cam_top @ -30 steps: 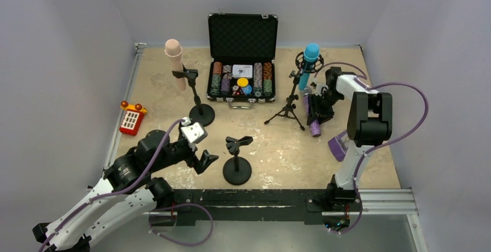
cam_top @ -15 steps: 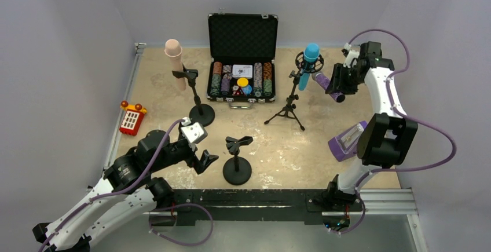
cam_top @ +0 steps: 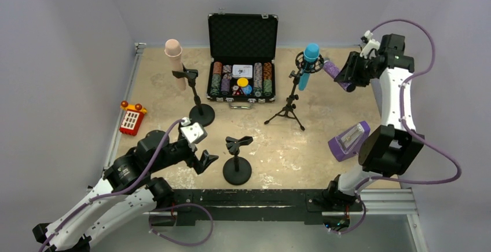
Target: Attach the microphones to the stand
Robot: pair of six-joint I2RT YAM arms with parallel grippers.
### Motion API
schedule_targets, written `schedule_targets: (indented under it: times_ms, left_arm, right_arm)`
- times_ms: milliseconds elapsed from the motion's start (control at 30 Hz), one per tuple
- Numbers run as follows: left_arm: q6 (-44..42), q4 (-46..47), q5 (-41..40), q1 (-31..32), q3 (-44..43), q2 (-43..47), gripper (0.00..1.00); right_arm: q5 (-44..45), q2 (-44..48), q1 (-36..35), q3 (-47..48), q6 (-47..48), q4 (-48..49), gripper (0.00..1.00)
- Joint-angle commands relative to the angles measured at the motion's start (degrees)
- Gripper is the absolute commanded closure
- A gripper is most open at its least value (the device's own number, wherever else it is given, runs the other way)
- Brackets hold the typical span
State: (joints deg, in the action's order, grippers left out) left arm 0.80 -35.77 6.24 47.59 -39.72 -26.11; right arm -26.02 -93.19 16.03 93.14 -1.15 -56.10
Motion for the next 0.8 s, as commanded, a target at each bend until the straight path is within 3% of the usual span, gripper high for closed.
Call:
schedule_targets:
  times_ms: [0,300,467,633,767]
  left_arm:
    - [-0.5,0.6,0.0,-0.4,-0.2,1.2,0.01]
    - [0.6,1.1,-3.0,-0.4,-0.6,5.0,0.01]
    - [5.4,3.3,-5.3,-0.4,-1.2,9.3,0.01]
    - [12.6,6.7,-6.0,-0.4,-5.9,9.7,0.01]
    - [19.4,11.6,-6.0,-0.4,-10.3,6.6,0.01]
  right_arm:
    - [-5.8,6.3,1.3,6.6,-1.9,1.2,1.00]
    - [-11.8,12.6,3.0,11.9,-5.3,2.0,1.00]
    - [-15.7,15.5,3.2,16.7,-7.0,3.7,1.00]
    - [-24.6,17.4,3.3,18.6,-9.0,5.2,1.00]
    - [-36.2,20.2,2.5,14.8,-11.0,9.3,1.00]
